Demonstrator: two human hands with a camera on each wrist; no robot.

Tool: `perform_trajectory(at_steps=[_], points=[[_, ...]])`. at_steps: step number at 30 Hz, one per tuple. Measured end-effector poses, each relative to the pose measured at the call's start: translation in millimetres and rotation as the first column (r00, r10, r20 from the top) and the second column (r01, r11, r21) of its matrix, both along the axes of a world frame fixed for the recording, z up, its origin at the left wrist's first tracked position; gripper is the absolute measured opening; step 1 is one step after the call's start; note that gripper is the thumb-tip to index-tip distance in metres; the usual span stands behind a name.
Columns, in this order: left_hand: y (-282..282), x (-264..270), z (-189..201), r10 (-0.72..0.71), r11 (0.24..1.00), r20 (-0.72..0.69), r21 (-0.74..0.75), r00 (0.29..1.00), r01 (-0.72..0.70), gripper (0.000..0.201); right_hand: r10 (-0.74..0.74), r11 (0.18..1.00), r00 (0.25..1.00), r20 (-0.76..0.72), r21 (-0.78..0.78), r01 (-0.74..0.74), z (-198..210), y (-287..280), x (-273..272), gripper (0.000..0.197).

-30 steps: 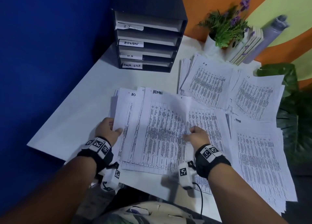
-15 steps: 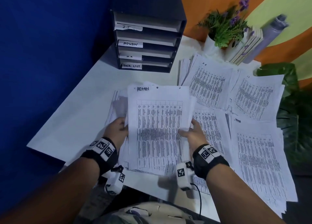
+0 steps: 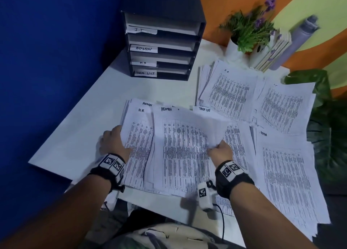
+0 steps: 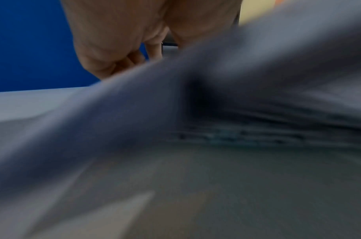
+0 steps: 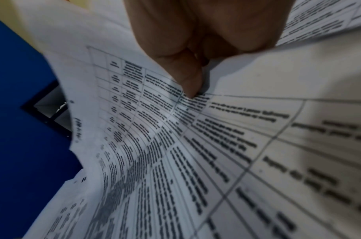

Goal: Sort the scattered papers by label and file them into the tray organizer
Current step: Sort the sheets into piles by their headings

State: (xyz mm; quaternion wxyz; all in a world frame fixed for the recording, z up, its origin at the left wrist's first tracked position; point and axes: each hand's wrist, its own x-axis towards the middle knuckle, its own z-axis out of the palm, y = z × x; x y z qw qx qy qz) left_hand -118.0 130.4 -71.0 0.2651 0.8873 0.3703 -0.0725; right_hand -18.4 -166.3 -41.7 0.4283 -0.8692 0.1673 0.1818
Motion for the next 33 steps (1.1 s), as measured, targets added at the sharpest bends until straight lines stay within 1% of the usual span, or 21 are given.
perform_trajectory(at_steps=[1,3,5,8,10,12,14,16,17,18,19,20,21,22,23,25,26,27,29,30,33], points=[[-0.3,-1.0,0.5,0.007,1.000,0.035,-0.007,0.999,-0.006,0.069,0.001,1.000,1.000,0.005,0.012,-0.001,-0.3,0.3,0.0,0.019],[-2.2,-2.7,3.3,0.023,0.999,0.073,-0.049,0.997,-0.020,0.046,0.011,0.999,1.000,-0.005,0.042,-0.011,-1.1,1.0,0.6,0.023],[-4.8,-4.1,7.5,0.050,0.993,0.084,-0.109,0.995,-0.041,0.037,0.029,0.996,0.999,-0.036,0.083,-0.026,-1.0,0.3,1.9,0.025],[-7.8,-5.2,13.0,0.112,0.978,0.113,-0.188,0.987,-0.089,0.028,0.066,0.988,0.995,-0.080,0.147,-0.054,-1.6,1.4,1.0,0.017],[-9.7,-4.3,15.1,0.153,0.963,0.146,-0.246,0.977,-0.114,0.027,0.090,0.985,0.992,-0.083,0.153,-0.076,-0.3,4.8,-1.2,0.015],[-13.0,-0.8,19.4,0.199,0.942,0.175,-0.305,0.964,-0.140,0.033,0.080,0.984,0.995,-0.058,0.164,-0.069,-0.3,6.4,-1.1,0.038],[-19.0,5.1,25.4,0.225,0.931,0.199,-0.332,0.954,-0.150,0.035,0.026,0.969,1.000,-0.017,0.247,-0.021,5.3,5.9,0.7,0.053],[-26.6,12.2,31.5,0.258,0.919,0.229,-0.357,0.939,-0.166,0.034,-0.053,0.929,0.999,0.001,0.368,0.049,15.0,3.1,3.2,0.059],[-30.2,15.6,34.6,0.281,0.911,0.244,-0.372,0.928,-0.178,0.034,-0.057,0.913,0.998,0.006,0.404,0.050,20.4,1.5,4.0,0.059],[-33.0,18.5,36.5,0.300,0.904,0.249,-0.383,0.921,-0.191,0.033,-0.008,0.919,1.000,0.008,0.394,0.004,24.8,-0.6,3.9,0.057],[-35.5,21.2,38.2,0.310,0.901,0.249,-0.385,0.918,-0.200,0.033,0.102,0.934,0.995,0.006,0.343,-0.098,31.2,-2.1,2.2,0.051],[-37.5,23.5,38.1,0.313,0.901,0.245,-0.383,0.918,-0.205,0.033,0.231,0.944,0.973,-0.013,0.246,-0.221,33.9,-4.6,0.4,0.041],[-39.7,25.4,38.6,0.313,0.901,0.238,-0.381,0.920,-0.208,0.033,0.324,0.937,0.946,-0.015,0.145,-0.319,35.6,-7.2,-1.3,0.031],[-41.5,26.8,37.8,0.309,0.902,0.227,-0.379,0.924,-0.209,0.033,0.357,0.932,0.934,0.007,0.060,-0.356,36.7,-10.8,-1.9,0.025],[-44.1,27.7,38.2,0.303,0.904,0.213,-0.373,0.929,-0.209,0.034,0.335,0.942,0.941,0.044,0.011,-0.336,37.1,-15.2,-0.6,0.024],[-49.5,27.5,37.3,0.284,0.908,0.175,-0.365,0.943,-0.206,0.037,0.214,0.977,0.967,0.140,-0.029,-0.212,39.8,-27.4,9.1,0.028],[-51.5,26.5,36.4,0.271,0.910,0.156,-0.362,0.950,-0.200,0.039,0.159,0.987,0.969,0.188,-0.020,-0.158,42.3,-35.4,16.9,0.032],[-54.4,25.5,36.8,0.254,0.915,0.145,-0.357,0.956,-0.189,0.042,0.140,0.990,0.966,0.217,0.001,-0.144,44.4,-44.6,25.6,0.040],[-59.0,23.9,35.2,0.216,0.925,0.132,-0.343,0.967,-0.160,0.048,0.202,0.978,0.953,0.226,-0.006,-0.206,49.8,-62.9,40.7,0.063],[-60.7,22.9,32.9,0.196,0.931,0.119,-0.336,0.973,-0.146,0.050,0.242,0.970,0.941,0.237,-0.044,-0.239,53.0,-70.1,45.8,0.071],[-64.5,18.9,27.1,0.126,0.944,0.074,-0.314,0.989,-0.097,0.045,0.329,0.941,0.876,0.352,-0.205,-0.270,64.9,-77.9,52.7,0.075]])
